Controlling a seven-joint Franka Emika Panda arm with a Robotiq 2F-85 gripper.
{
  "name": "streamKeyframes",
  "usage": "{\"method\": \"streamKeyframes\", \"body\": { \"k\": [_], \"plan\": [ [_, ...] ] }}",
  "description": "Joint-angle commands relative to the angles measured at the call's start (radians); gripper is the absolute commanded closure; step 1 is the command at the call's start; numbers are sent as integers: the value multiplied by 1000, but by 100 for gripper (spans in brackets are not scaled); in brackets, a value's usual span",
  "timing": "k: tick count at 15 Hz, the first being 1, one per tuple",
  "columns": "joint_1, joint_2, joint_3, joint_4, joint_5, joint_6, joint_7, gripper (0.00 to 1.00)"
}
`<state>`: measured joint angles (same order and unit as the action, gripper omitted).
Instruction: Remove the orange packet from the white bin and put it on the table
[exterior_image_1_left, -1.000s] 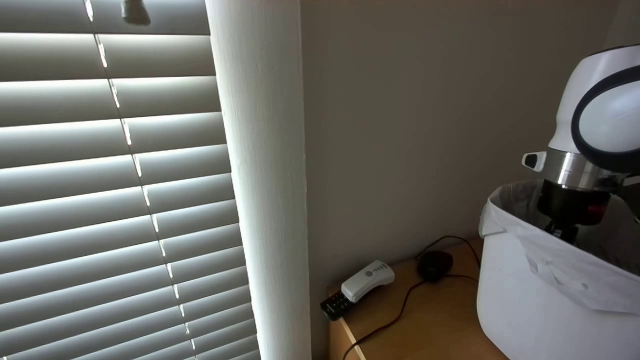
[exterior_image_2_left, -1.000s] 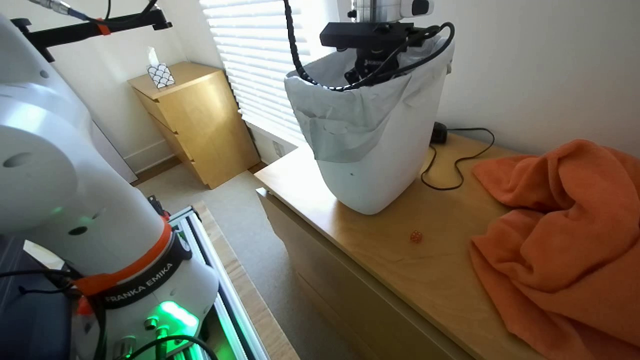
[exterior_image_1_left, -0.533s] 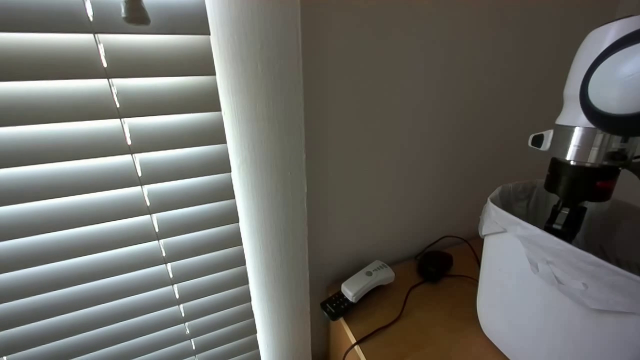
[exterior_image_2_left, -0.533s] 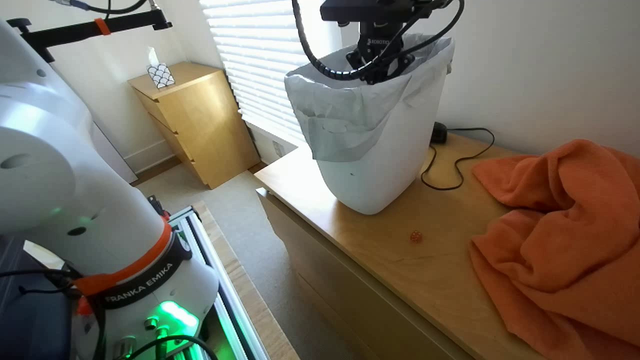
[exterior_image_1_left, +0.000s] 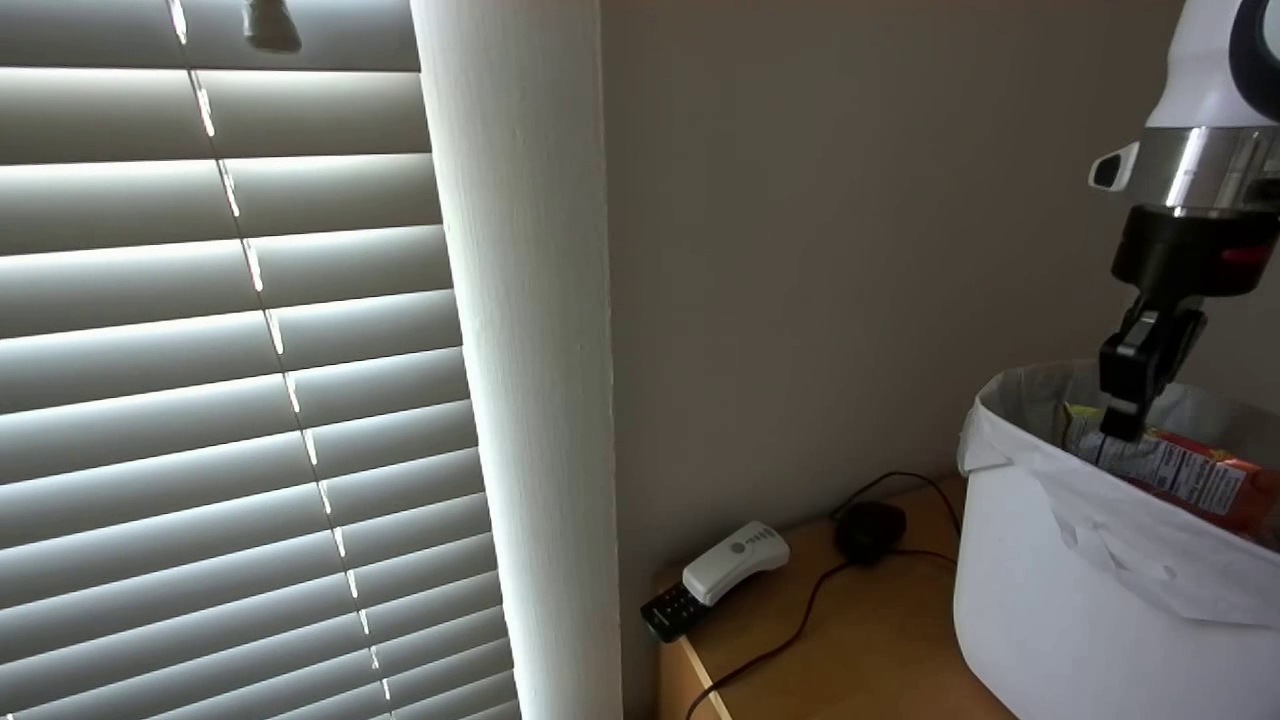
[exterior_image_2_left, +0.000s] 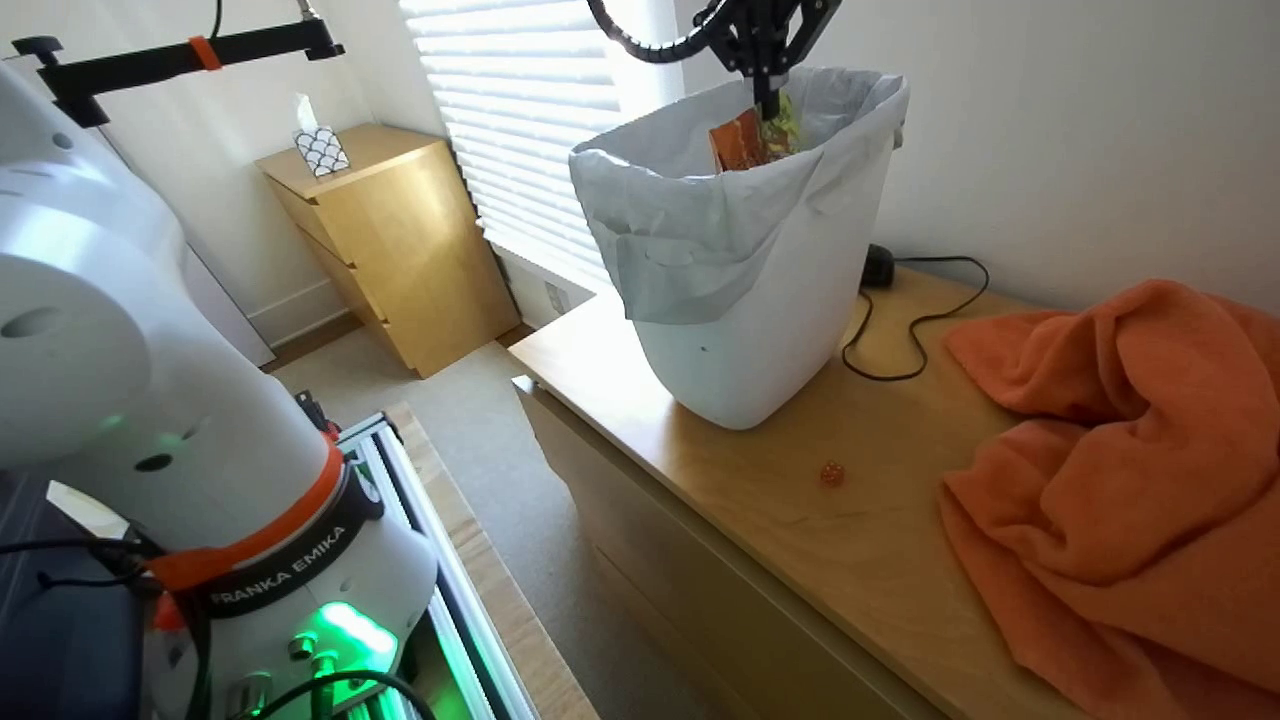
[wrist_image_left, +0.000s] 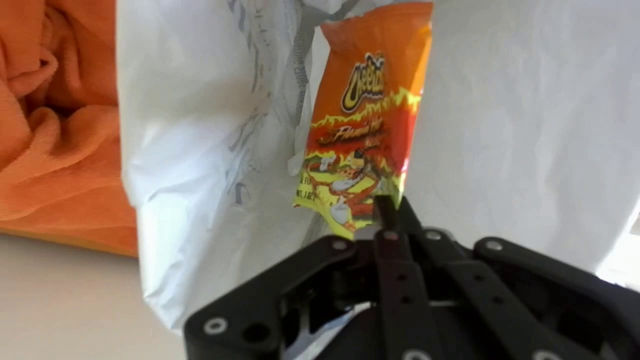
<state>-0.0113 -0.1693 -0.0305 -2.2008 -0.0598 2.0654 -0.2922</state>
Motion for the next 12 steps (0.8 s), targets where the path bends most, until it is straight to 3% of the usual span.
{"method": "streamKeyframes", "body": {
  "k": [1,2,12],
  "plan": [
    [0,-72,21,12,-59,-54,107,100],
    [5,-28,7,16,-26,-18,52,99],
    [32,-43,33,3,-24,-50,83,100]
  ]
}}
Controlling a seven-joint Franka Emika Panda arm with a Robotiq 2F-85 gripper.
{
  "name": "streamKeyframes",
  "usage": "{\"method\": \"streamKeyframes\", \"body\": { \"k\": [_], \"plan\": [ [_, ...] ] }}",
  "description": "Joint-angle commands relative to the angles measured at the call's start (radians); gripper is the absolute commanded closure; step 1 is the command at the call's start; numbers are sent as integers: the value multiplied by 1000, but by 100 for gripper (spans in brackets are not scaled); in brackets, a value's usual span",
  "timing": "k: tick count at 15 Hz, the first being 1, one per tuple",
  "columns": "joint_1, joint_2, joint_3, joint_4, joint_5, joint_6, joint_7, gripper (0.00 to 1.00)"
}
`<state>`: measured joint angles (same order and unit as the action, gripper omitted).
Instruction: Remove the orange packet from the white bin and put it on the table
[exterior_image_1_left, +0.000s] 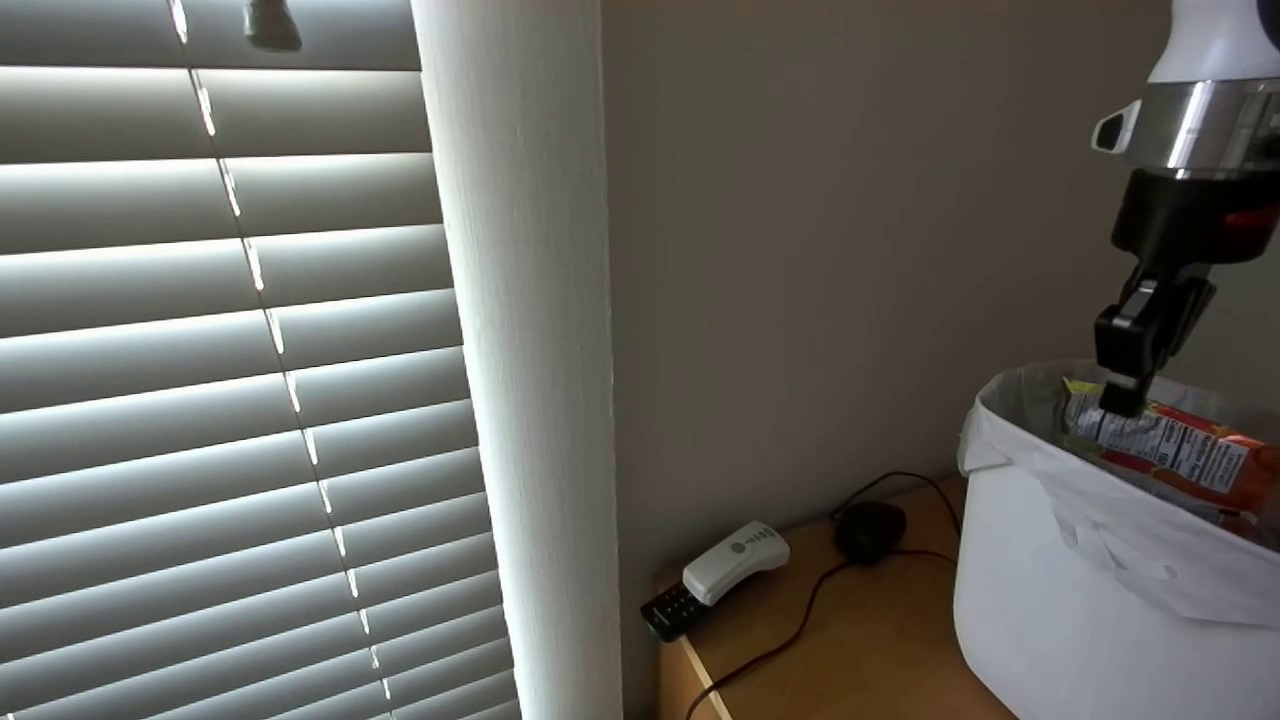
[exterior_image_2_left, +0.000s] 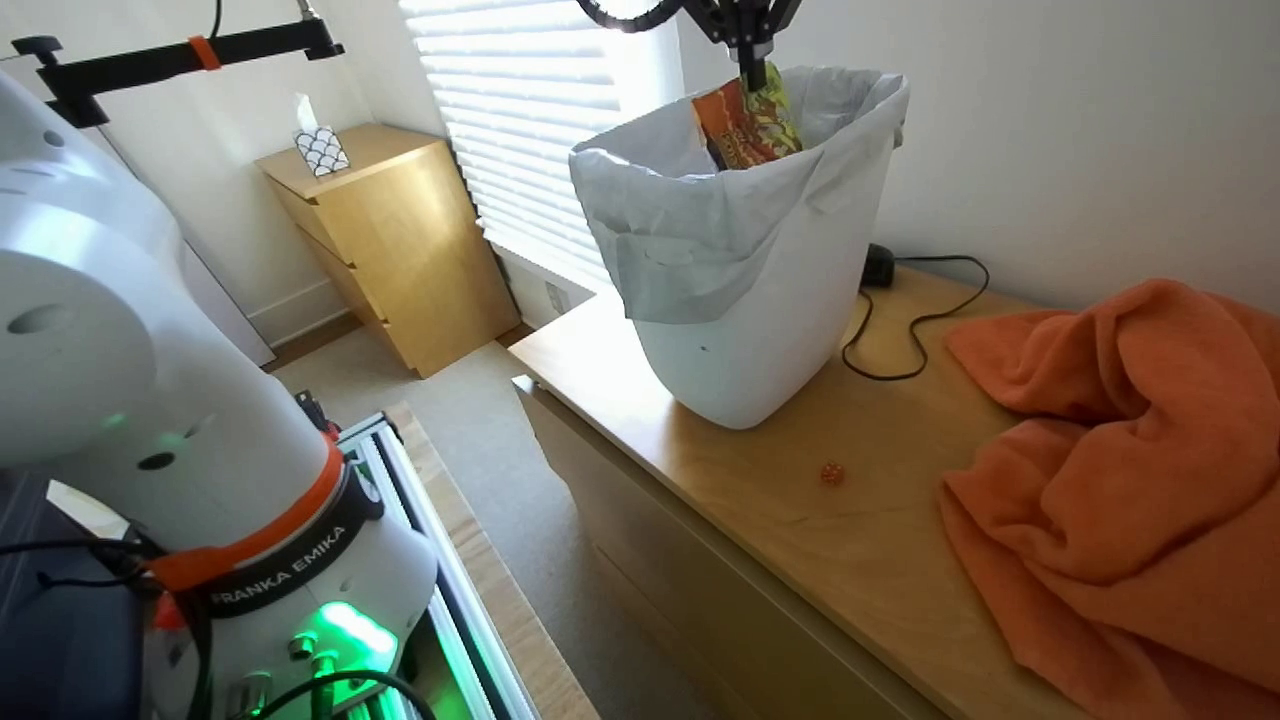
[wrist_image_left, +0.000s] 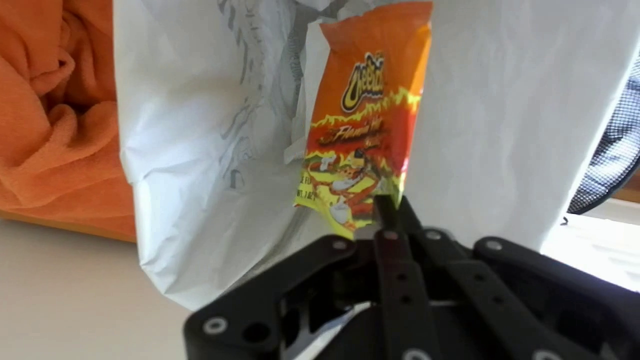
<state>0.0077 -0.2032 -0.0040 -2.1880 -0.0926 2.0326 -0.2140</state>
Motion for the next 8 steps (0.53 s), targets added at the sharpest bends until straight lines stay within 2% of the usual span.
{"method": "streamKeyframes", "body": {
  "k": [1,8],
  "plan": [
    [15,-13,9,-8,9,-19,6,100],
    [-1,-87,7,5,-45,-29,21,100]
  ]
}}
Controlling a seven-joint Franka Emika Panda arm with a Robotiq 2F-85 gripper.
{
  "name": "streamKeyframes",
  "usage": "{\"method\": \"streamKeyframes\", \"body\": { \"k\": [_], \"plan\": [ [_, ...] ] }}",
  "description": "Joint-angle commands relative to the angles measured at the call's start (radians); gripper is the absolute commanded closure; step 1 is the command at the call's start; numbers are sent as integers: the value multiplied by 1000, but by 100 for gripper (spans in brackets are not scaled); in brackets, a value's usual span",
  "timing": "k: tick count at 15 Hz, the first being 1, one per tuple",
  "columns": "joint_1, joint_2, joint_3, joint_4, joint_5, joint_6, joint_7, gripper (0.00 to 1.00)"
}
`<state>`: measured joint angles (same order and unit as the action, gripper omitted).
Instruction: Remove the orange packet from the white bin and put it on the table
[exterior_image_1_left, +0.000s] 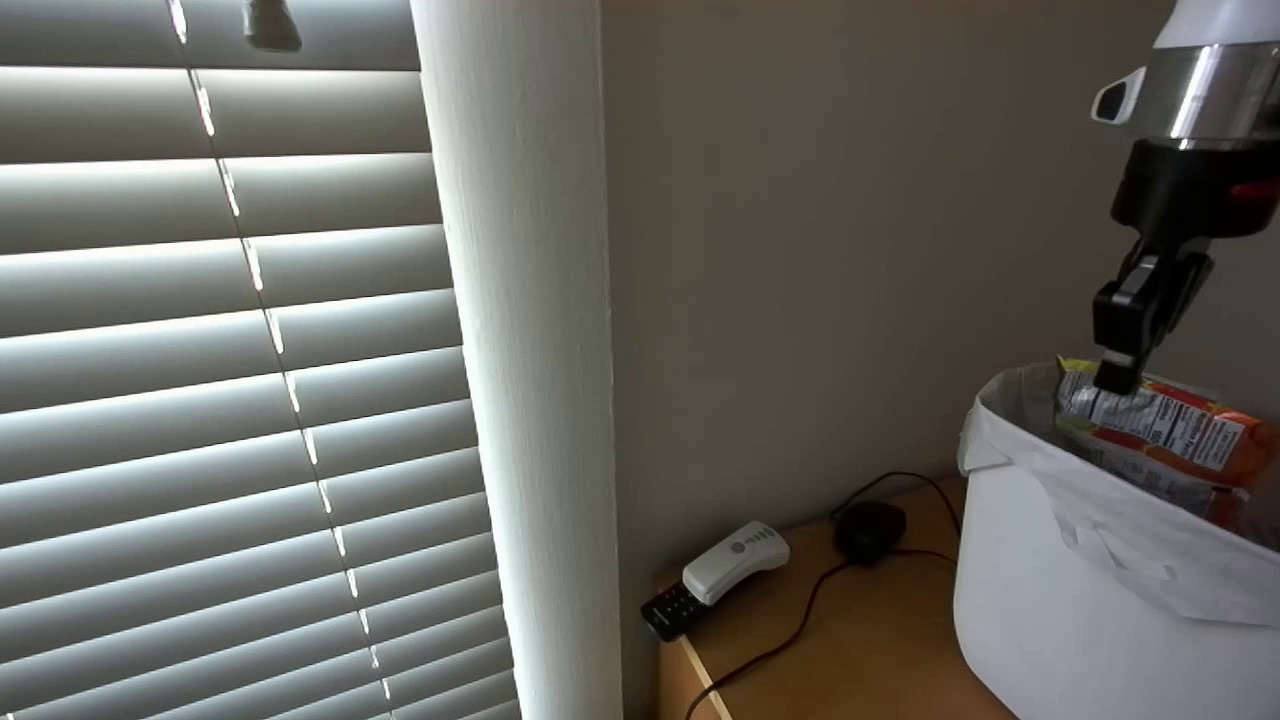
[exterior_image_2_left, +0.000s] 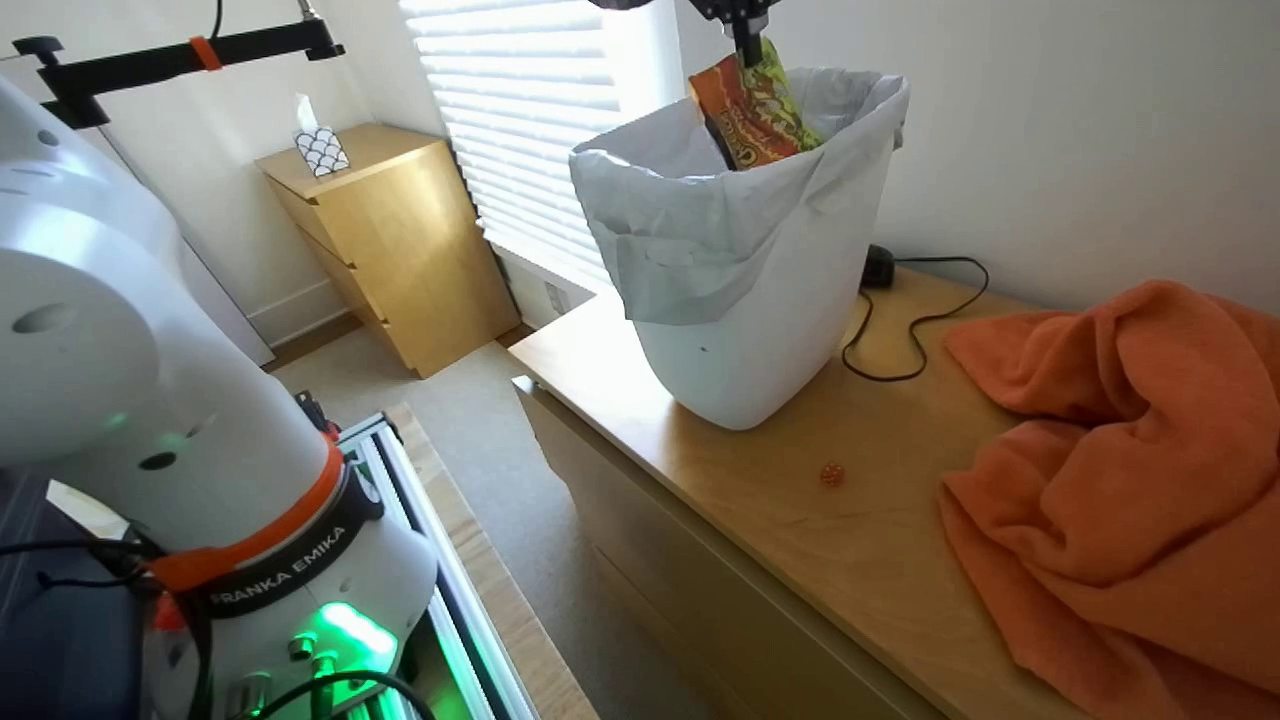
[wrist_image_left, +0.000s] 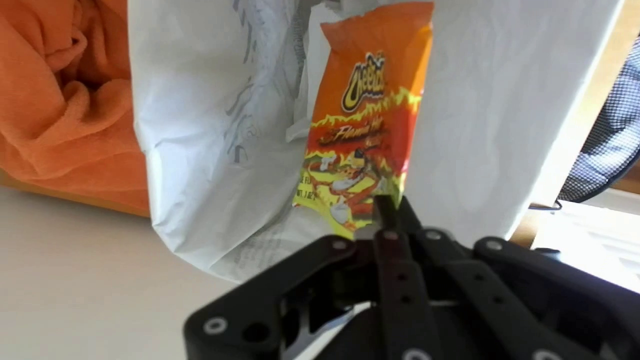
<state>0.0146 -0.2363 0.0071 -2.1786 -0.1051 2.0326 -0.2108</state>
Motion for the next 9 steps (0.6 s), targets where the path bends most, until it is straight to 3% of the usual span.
{"method": "streamKeyframes", "body": {
  "k": [1,9],
  "plan": [
    [-12,-68,-6,-3,-38,-27,15,100],
    [-62,-164,-40,43,-125,-6,19,100]
  ]
}}
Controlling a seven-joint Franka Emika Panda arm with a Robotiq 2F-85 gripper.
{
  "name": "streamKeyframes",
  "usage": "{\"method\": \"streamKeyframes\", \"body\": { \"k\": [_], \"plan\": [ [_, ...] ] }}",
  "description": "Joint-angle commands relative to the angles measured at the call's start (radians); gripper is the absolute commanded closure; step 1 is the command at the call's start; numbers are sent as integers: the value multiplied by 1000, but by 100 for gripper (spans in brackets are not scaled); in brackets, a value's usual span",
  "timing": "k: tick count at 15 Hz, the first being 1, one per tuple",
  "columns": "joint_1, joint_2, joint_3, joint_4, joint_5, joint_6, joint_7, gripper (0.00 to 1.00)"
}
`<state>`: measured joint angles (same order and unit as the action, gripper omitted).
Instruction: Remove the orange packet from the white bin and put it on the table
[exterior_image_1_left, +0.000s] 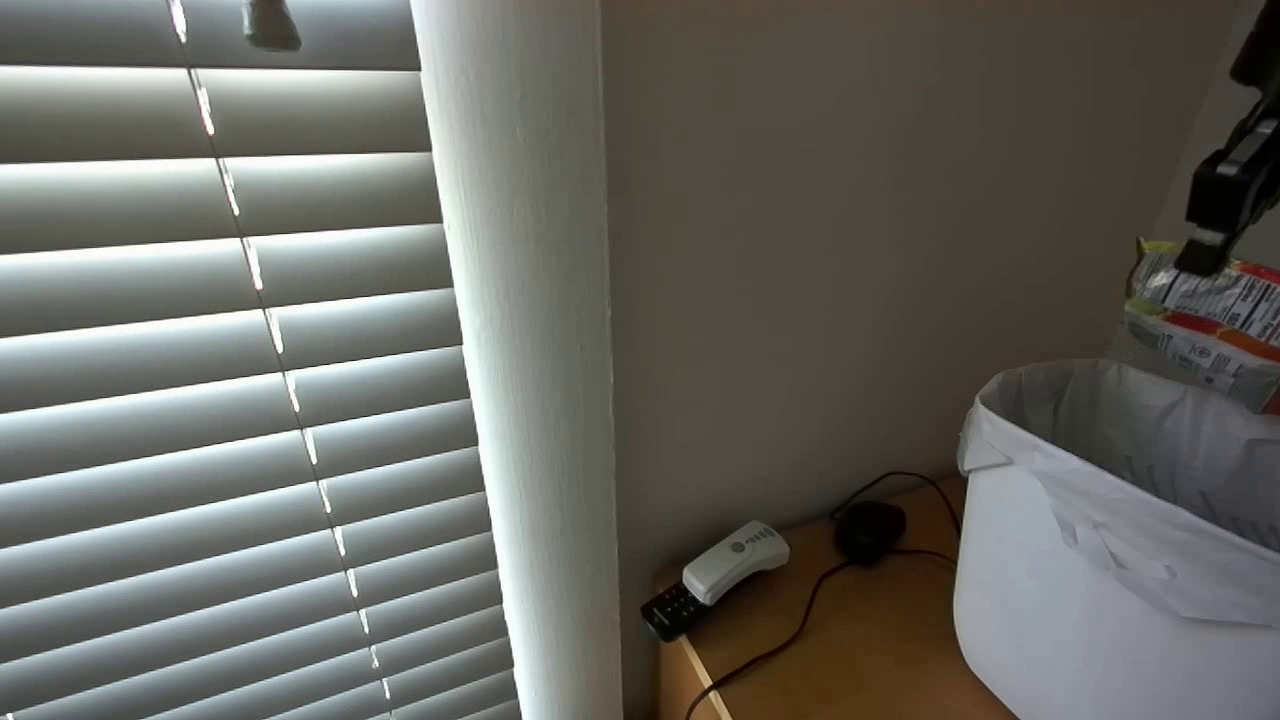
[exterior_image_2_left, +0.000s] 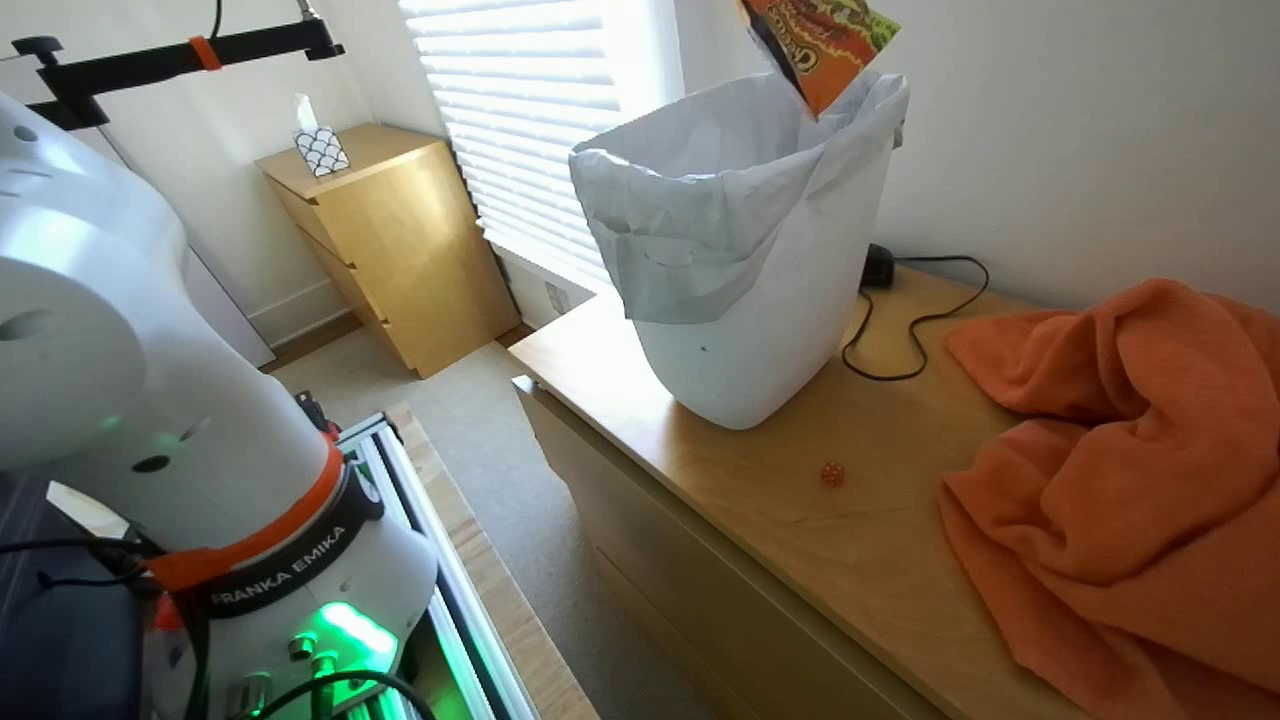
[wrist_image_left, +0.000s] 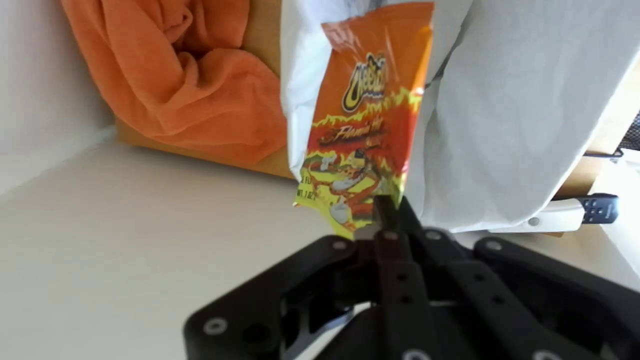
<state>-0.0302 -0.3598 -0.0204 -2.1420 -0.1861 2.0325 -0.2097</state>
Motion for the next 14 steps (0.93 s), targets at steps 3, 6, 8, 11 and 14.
{"method": "streamKeyframes", "body": {
  "k": [3,6,8,11,14],
  "plan": [
    [-45,-64,-37,17,-55,-3,29,100],
    [-68,-78,-70,2,-54,1,16,100],
    [-78,-79,-93,-7,-43,-6,1,100],
    [-88,-86,-134,-58,-18,24,-8,100],
    [-97,-91,-174,-108,-13,38,-42,100]
  ]
}}
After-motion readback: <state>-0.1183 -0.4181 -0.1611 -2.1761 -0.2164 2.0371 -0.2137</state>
